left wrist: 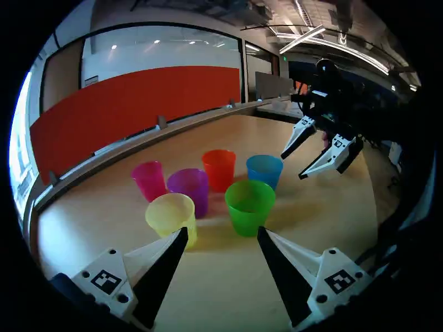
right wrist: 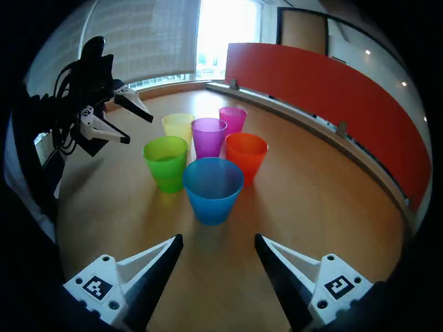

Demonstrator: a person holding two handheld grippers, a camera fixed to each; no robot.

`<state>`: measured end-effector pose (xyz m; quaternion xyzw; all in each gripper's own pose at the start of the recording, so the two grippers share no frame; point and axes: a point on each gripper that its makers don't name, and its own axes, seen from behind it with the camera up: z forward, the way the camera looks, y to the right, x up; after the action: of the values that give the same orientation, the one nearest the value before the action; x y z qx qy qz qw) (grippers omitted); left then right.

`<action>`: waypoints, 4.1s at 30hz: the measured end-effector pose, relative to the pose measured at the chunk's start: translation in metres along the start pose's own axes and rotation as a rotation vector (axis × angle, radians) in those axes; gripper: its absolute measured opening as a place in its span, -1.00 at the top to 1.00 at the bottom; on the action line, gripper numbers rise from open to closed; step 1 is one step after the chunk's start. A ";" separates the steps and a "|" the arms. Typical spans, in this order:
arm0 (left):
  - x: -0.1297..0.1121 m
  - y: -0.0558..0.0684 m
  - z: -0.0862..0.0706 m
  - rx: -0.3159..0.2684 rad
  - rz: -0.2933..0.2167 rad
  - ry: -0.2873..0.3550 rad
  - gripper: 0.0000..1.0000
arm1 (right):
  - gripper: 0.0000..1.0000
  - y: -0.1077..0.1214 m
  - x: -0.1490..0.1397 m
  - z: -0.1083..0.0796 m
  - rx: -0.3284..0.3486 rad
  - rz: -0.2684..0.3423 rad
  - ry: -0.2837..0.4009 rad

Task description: Pour water

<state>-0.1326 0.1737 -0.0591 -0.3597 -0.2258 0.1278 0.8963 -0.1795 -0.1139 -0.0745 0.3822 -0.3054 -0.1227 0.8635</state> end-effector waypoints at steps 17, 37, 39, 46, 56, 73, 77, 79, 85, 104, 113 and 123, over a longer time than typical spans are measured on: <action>-0.014 -0.067 -0.048 0.225 -0.066 0.016 -0.86 | -1.00 0.031 -0.007 -0.034 -0.205 0.168 0.065; -0.008 -0.126 -0.095 0.463 -0.201 0.158 -0.86 | -1.00 0.089 0.034 -0.077 -0.497 0.259 0.276; -0.007 -0.130 -0.098 0.487 -0.206 0.172 -0.86 | -1.00 0.094 0.040 -0.081 -0.526 0.249 0.298; -0.006 -0.137 -0.102 0.538 -0.218 0.201 -0.86 | -1.00 0.108 0.063 -0.095 -0.616 0.233 0.379; 0.010 -0.153 -0.119 0.608 -0.276 0.310 -0.86 | -1.00 0.117 0.081 -0.108 -0.711 0.258 0.493; 0.029 -0.173 -0.141 0.676 -0.334 0.444 -0.86 | -1.00 0.128 0.080 -0.133 -0.848 0.351 0.621; 0.028 -0.174 -0.140 0.686 -0.329 0.450 -0.86 | -1.00 0.130 0.079 -0.133 -0.866 0.347 0.620; 0.028 -0.174 -0.140 0.690 -0.323 0.450 -0.86 | -1.00 0.132 0.078 -0.133 -0.873 0.346 0.616; 0.035 -0.173 -0.143 0.710 -0.297 0.467 -0.86 | -1.00 0.135 0.080 -0.139 -0.895 0.339 0.611; 0.030 -0.170 -0.135 0.797 -0.224 0.474 -0.86 | -1.00 0.132 0.078 -0.142 -0.911 0.365 0.563; 0.020 -0.167 -0.134 0.838 -0.197 0.471 -0.86 | -1.00 0.129 0.085 -0.147 -0.918 0.356 0.549; 0.004 -0.164 -0.123 0.854 -0.228 0.470 -0.86 | -1.00 0.128 0.088 -0.147 -0.918 0.351 0.547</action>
<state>-0.0574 -0.0132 -0.0213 0.0470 0.0169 0.0257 0.9984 -0.0219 0.0197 -0.0195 -0.0713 -0.0447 0.0062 0.9964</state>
